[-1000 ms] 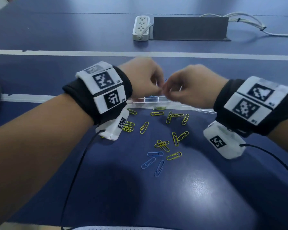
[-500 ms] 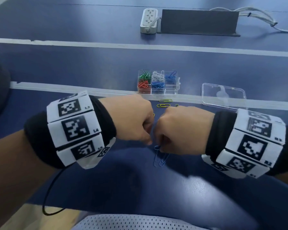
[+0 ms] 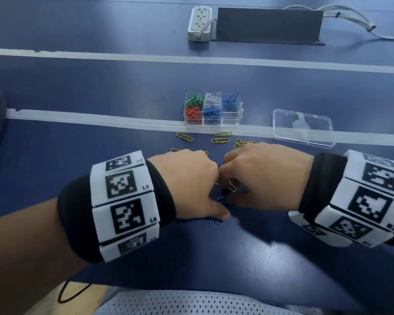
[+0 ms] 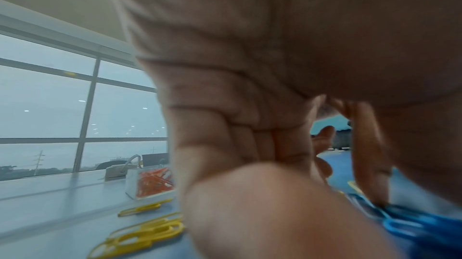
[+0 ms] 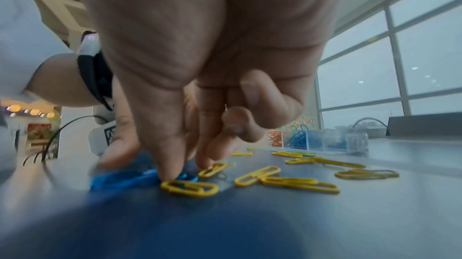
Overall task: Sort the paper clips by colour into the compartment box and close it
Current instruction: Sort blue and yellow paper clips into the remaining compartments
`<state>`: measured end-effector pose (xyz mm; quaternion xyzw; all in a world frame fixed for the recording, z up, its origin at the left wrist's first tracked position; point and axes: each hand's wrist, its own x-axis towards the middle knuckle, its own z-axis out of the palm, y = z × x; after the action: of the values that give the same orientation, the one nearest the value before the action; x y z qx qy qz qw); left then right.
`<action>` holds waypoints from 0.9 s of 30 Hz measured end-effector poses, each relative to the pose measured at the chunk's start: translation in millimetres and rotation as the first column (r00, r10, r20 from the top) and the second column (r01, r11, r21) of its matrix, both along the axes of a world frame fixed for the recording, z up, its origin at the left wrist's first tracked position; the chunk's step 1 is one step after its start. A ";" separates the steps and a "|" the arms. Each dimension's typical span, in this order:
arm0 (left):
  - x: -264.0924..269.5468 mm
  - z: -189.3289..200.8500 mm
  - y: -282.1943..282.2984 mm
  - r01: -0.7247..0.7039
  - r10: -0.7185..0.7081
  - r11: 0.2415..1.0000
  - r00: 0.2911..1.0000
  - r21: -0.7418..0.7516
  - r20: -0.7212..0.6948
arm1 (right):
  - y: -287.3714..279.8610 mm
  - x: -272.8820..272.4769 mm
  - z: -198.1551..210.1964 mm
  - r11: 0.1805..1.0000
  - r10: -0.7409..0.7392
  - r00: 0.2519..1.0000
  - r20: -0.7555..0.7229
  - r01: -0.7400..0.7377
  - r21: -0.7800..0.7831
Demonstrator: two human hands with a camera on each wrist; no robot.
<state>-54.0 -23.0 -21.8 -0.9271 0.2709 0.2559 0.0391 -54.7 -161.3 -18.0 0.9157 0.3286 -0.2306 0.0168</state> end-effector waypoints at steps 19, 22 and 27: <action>0.9 1.7 -1.9 0.042 -0.041 0.998 0.999 -0.039 0.020 | -5.0 9.4 0.3 0.987 -0.121 0.992 -0.036 0.124 0.101; 0.8 0.6 -0.7 0.020 -0.019 0.999 1.000 -0.039 0.025 | -6.5 13.4 1.5 0.980 -0.137 0.991 -0.006 0.137 0.145; 2.6 -1.7 1.2 0.026 -0.026 0.998 1.000 -0.060 -0.005 | -9.8 29.7 5.7 0.943 -0.265 0.964 0.021 0.255 0.213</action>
<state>-51.4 -21.8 -23.5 -0.9236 0.2906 0.2498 0.0138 -25.0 -171.1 -12.4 0.9531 0.2267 -0.1726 -0.1019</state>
